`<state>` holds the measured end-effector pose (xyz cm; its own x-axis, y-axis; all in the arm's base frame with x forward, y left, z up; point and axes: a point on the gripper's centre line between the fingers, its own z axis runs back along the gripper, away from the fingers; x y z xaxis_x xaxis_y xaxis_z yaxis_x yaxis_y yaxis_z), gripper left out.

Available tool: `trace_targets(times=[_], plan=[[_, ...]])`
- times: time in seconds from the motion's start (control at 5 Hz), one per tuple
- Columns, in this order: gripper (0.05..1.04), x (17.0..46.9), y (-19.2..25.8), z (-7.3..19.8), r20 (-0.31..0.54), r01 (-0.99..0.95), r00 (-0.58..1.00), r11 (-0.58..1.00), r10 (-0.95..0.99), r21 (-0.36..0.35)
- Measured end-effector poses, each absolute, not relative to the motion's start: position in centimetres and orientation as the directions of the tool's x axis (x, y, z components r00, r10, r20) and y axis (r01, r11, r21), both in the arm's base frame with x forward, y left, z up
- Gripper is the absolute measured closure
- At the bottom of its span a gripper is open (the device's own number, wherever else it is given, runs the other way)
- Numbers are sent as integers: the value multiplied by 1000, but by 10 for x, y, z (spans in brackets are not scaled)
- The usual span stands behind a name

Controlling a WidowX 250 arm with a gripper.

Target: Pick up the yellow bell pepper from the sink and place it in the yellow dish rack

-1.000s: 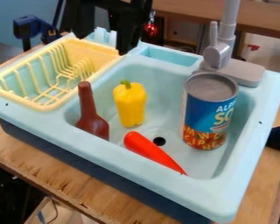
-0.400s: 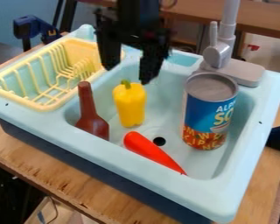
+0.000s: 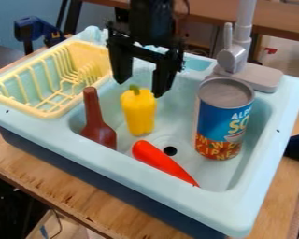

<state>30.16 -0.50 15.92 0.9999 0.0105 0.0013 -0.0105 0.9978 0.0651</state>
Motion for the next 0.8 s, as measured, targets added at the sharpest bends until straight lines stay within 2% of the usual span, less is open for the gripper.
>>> trace_targets(times=[0.4,0.6,0.8], plan=[[81,308,5,148,-31,-34,999,997,37,74],[135,309,5,142,-51,-30,998,998,33,61],[415,311,6,137,-52,-38,998,999,40,34]])
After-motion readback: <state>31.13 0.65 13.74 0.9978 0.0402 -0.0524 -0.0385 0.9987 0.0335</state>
